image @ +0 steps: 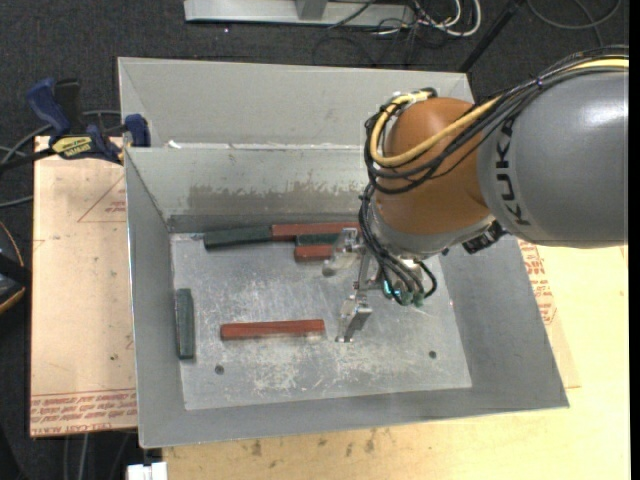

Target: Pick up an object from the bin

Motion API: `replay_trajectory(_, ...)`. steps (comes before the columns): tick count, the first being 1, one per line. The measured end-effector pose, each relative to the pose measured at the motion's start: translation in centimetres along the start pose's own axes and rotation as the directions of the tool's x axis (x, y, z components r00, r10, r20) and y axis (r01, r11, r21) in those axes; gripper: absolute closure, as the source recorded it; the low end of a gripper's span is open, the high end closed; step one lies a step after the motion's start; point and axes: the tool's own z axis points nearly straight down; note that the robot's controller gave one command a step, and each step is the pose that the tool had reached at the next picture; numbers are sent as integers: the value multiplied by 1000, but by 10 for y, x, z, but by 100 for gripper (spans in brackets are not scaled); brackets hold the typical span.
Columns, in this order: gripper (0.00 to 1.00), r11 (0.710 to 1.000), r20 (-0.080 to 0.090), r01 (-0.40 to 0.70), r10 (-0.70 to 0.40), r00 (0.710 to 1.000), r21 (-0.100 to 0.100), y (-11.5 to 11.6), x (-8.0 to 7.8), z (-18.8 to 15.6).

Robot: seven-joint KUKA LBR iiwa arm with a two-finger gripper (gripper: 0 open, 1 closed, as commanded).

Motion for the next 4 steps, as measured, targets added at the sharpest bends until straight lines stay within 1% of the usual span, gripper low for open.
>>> replay_trajectory(1,0,1000,8,-2,2,1000,-1,0,-2,-4)
replay_trajectory(2,100,1000,11,-28,28,1000,-3,24,-9,97)
replay_trajectory(3,100,1000,11,-29,29,1000,-3,24,-9,97)
replay_trajectory(4,100,996,10,-86,86,996,-1,26,15,-33)
